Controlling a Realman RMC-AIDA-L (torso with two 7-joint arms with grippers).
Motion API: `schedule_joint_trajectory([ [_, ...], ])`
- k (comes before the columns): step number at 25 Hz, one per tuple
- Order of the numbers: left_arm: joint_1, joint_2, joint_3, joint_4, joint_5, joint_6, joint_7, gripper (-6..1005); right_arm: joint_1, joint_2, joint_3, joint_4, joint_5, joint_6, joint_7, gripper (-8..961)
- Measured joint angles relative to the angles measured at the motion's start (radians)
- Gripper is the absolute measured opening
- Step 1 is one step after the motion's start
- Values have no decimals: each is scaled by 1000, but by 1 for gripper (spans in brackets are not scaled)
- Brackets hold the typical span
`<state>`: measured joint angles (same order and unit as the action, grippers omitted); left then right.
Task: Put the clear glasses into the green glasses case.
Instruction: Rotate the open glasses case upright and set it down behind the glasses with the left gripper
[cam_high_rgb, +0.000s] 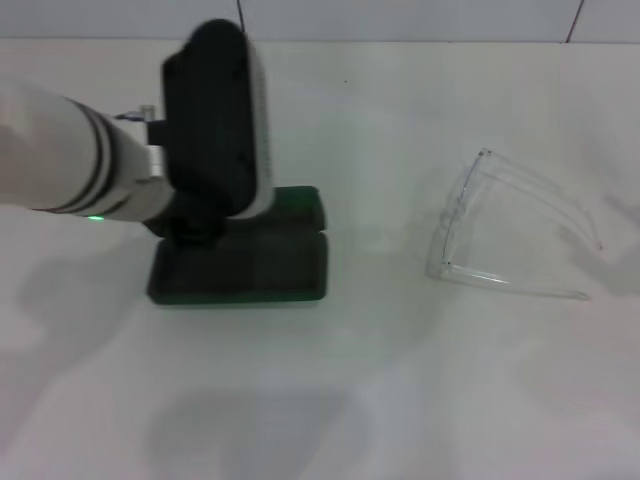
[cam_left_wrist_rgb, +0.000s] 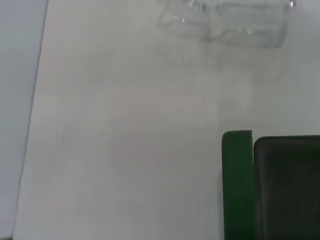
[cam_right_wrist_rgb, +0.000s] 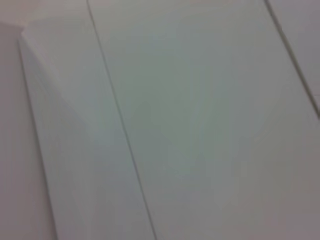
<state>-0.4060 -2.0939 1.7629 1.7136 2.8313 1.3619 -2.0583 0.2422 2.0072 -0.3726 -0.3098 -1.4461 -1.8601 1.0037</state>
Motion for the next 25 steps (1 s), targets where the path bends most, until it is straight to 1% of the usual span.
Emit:
schedule_joint_trajectory([
  [5,-33,1,70,-38,2,-61,-107,183,-37,-6,0,0,12,-14,-4,870],
  [12,-82,2,139,-105,3,-128,-225,182,-50,-9,0,23,12,-15,-46,851],
  [17,-109,2,155,-153,4,-177,-273,182,-57,-9,0,24,12,-14,-52,831],
  [22,-126,1,157,-177,4,-184,-288,182,-53,-8,0,25,12,-4,-53,812],
  [25,-157,1,176,-208,4,-186,-321,182,-48,-9,0,23,12,0,-53,791],
])
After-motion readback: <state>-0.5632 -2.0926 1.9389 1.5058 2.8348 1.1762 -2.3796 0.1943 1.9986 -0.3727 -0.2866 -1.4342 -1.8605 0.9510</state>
